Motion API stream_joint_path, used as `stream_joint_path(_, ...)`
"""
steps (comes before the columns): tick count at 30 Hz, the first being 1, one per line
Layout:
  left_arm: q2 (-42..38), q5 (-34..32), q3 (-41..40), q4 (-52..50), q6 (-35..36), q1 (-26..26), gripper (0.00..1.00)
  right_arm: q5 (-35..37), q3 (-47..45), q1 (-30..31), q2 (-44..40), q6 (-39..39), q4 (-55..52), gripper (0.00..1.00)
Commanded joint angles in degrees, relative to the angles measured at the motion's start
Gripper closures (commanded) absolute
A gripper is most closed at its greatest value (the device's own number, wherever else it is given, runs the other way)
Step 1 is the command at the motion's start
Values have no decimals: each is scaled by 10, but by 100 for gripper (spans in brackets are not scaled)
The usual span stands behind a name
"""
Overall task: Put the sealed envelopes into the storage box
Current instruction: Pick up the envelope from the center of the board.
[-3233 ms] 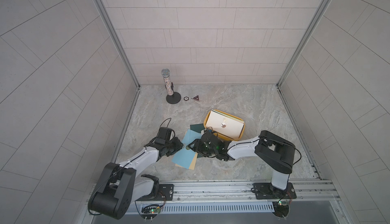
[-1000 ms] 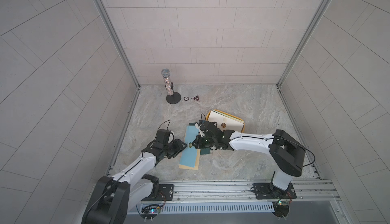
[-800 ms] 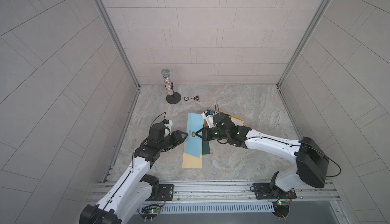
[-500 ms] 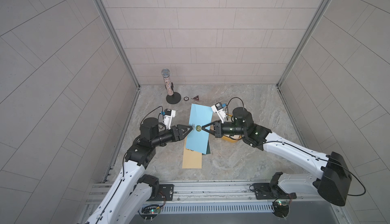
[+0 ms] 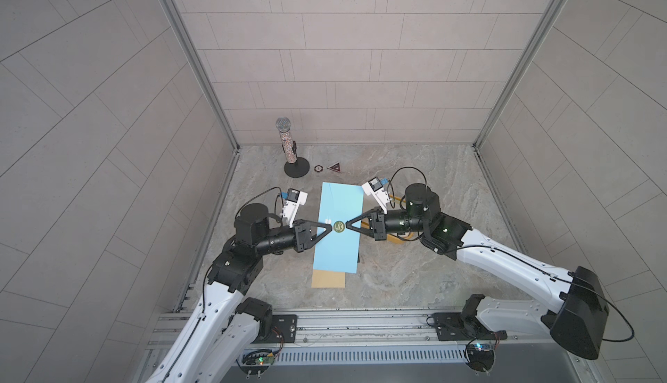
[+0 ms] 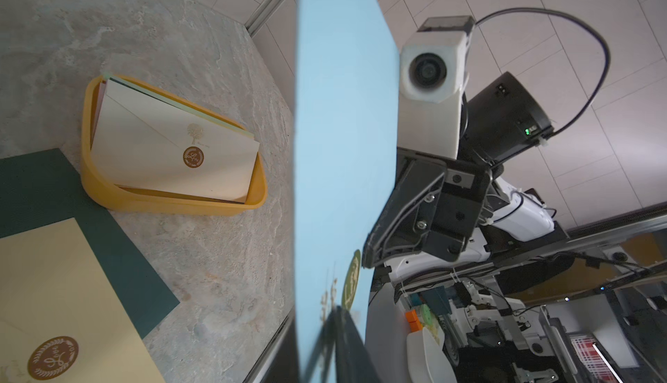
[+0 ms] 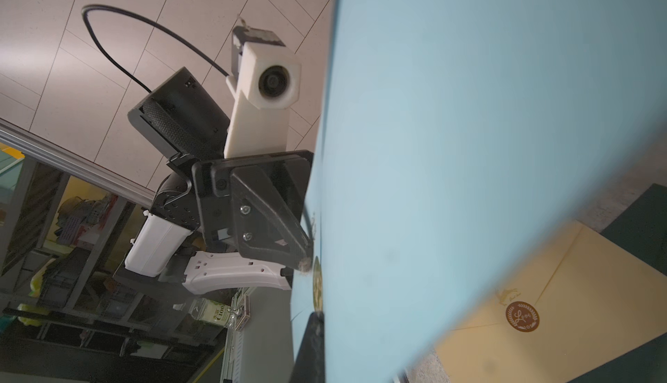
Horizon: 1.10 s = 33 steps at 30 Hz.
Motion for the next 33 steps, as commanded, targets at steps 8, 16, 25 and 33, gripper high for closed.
stream_joint_path(8,3,-81,37,-78,111,-3,100,205,-12,-33,-74,-138,-187,42)
stream_joint_path(16,33,-127,107,-125,449,-5,100,544,-165,-53,-226,-217,-236,38)
stream_joint_path(25,295,-161,344,-252,783,-94,100,636,-271,-55,-379,-171,-261,42)
stream_joint_path(33,522,-243,517,-358,984,-185,100,662,-286,-68,-406,-144,-283,42)
